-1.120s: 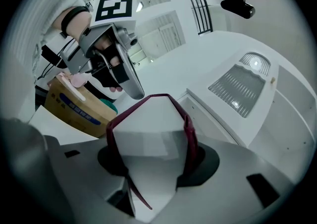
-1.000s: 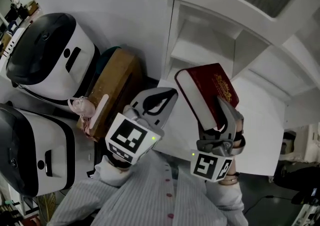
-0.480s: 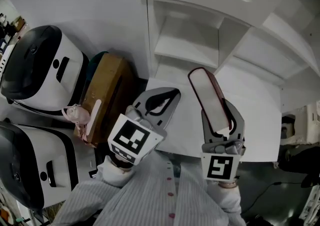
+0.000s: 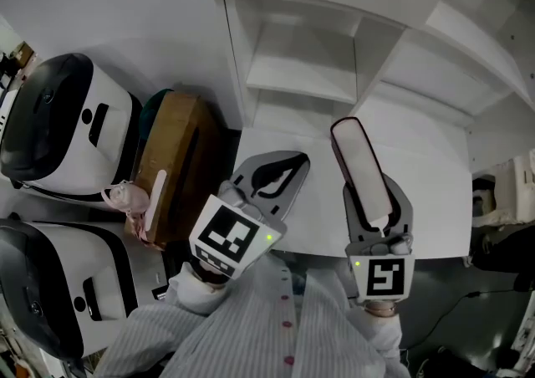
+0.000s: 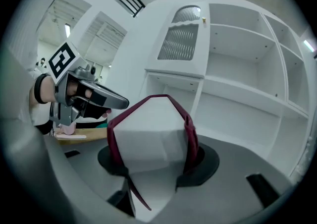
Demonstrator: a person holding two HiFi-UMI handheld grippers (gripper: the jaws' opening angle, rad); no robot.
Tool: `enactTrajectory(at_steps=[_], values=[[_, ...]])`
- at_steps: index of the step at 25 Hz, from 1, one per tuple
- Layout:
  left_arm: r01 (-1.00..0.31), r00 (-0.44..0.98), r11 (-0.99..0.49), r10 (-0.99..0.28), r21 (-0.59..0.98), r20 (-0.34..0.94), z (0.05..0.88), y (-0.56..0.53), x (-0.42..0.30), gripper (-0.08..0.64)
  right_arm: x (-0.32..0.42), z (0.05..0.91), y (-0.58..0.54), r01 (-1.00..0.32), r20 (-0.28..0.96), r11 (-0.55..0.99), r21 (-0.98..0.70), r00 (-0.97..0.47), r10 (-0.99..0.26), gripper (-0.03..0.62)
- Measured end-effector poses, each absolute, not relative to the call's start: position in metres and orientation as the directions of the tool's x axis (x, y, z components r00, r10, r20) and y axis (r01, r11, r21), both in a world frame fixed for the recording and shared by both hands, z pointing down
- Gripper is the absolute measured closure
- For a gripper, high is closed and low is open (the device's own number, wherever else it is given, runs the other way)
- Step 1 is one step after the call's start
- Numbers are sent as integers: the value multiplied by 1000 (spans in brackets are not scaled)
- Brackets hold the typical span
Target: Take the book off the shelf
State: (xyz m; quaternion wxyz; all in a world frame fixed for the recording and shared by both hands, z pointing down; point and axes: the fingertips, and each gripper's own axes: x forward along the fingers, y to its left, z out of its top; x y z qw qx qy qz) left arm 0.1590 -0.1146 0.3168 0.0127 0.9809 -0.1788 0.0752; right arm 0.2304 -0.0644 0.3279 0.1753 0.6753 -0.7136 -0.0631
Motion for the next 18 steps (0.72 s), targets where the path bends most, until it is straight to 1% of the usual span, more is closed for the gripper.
enactTrajectory(at_steps=[5,9,18], values=[[-327,933,-945,-322,5,163,322,-109,166,549,239,337,-58,-966,188,59,251,-11,-982,377],[-317,936,-949,-311,8,166,324,-107,170,549,246,345,-54,-971,220,53,231,-1,-975,377],[-309,938,-951,-303,10,168,324,-110,175,549,249,350,-56,-979,235,68,190,-22,-972,377]])
